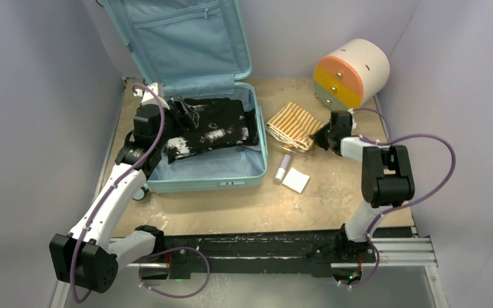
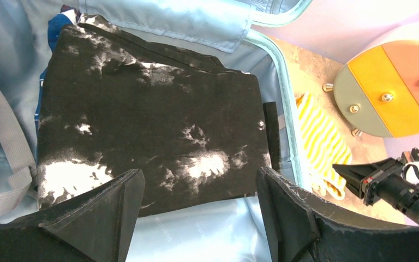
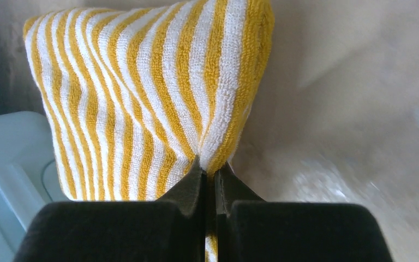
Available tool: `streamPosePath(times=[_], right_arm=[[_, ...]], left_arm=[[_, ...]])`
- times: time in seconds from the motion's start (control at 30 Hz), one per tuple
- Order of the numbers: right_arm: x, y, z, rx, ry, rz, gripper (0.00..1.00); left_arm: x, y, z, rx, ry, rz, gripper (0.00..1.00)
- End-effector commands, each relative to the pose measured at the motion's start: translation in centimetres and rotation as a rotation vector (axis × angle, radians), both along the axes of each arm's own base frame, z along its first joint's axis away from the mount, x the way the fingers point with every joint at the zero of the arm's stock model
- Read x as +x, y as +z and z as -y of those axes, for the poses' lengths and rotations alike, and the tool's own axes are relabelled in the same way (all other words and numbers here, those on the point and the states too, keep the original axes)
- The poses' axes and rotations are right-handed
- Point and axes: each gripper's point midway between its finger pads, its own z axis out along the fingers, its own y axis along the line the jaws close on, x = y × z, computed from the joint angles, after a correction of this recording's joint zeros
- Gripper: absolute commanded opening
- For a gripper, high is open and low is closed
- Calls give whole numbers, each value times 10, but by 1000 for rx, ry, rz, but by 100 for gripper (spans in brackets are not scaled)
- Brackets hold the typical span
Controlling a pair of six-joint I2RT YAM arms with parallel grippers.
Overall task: Pack the luggage
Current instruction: Pick up the toiletry item from the center of the board.
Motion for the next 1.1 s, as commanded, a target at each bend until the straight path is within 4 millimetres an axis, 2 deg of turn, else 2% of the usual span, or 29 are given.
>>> streamPosePath(times=[0.0, 0.17, 0.3, 0.47, 0.6, 0.63, 0.67, 0.77, 0.83, 1.0, 1.07], right_arm=[[-42, 3, 23, -48, -87, -56, 0], [-85, 4, 40, -96, -134, -73, 0], [-119, -4, 45, -115, -142, -106, 0], [-144, -4, 46, -126, -137, -109, 0], [-147, 9, 45, -133, -122, -75, 0], [-146, 15, 46, -136, -118, -60, 3], [-145, 22, 46, -141, -111, -43, 10], [-142, 43, 46, -166, -83, -3, 42], [-144, 55, 47, -188, -59, 11, 59], [-148, 81, 42, -207, 5, 76, 80], [-150, 83, 38, -185, 12, 96, 89]], left_arm=[[-2, 21, 6, -37, -24, 68, 78], [-2, 18, 10, -58, -38, 57, 78], [0, 12, 13, -74, -45, 41, 78], [-1, 10, 21, -94, -80, 30, 78], [-1, 9, 22, -98, -86, 30, 78], [-1, 9, 21, -95, -83, 29, 78], [-1, 8, 21, -94, -79, 27, 78], [-1, 7, 20, -91, -77, 27, 78], [-1, 9, 21, -95, -80, 30, 78], [-2, 8, 25, -112, -98, 25, 78], [-2, 8, 26, -117, -106, 26, 78]])
